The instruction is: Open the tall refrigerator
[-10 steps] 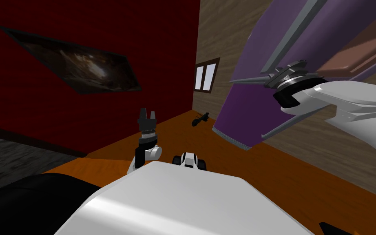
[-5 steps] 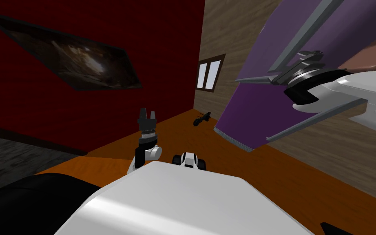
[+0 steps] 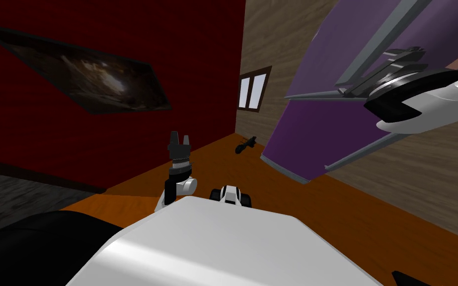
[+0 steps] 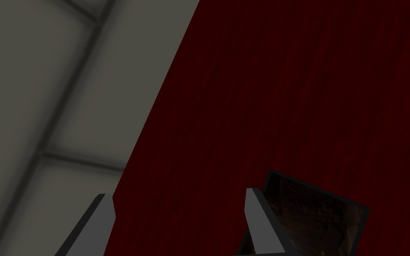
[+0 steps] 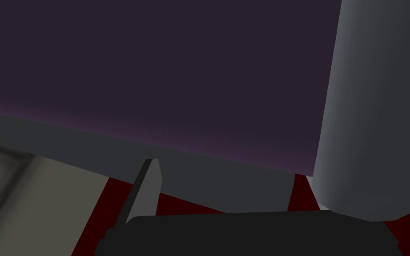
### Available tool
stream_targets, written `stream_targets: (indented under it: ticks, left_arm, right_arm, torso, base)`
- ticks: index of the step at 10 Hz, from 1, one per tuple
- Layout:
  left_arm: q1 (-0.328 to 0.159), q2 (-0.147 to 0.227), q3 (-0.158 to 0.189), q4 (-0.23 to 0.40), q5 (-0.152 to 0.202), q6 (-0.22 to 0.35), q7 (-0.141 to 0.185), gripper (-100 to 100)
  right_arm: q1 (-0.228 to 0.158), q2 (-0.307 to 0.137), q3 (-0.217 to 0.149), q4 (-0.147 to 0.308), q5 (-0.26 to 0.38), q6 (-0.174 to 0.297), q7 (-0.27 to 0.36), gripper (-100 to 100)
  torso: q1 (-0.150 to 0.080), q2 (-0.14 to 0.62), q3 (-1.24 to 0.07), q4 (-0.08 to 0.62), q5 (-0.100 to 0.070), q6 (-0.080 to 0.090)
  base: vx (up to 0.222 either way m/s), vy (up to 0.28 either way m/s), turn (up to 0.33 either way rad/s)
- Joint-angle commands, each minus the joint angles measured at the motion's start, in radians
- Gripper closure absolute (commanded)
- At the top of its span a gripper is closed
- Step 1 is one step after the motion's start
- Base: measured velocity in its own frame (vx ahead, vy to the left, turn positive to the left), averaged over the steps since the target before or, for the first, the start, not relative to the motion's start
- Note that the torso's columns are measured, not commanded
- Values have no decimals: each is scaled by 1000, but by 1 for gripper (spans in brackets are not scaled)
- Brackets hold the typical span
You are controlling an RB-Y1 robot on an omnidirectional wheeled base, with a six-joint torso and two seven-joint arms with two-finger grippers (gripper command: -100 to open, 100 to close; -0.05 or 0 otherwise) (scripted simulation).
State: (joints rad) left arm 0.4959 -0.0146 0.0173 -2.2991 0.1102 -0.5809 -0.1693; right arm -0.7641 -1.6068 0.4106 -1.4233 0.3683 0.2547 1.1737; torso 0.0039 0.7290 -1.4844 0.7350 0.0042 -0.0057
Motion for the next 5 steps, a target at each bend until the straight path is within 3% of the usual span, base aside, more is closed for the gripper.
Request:
stream_targets:
  ticks: [1,5]
  left_arm:
    - [0,0,0,0,0,0,0,0]
    - [0,0,0,0,0,0,0,0]
  right_arm:
    - [0,0,0,-1,0,0,0,0]
    - [0,0,0,-4,1,-2,1,0]
  torso:
    - [-2,1,1,0,-2,2]
    - [-6,5,5,1,-5,5]
  base:
    - [-12,5,-13]
    - [-8,5,-7]
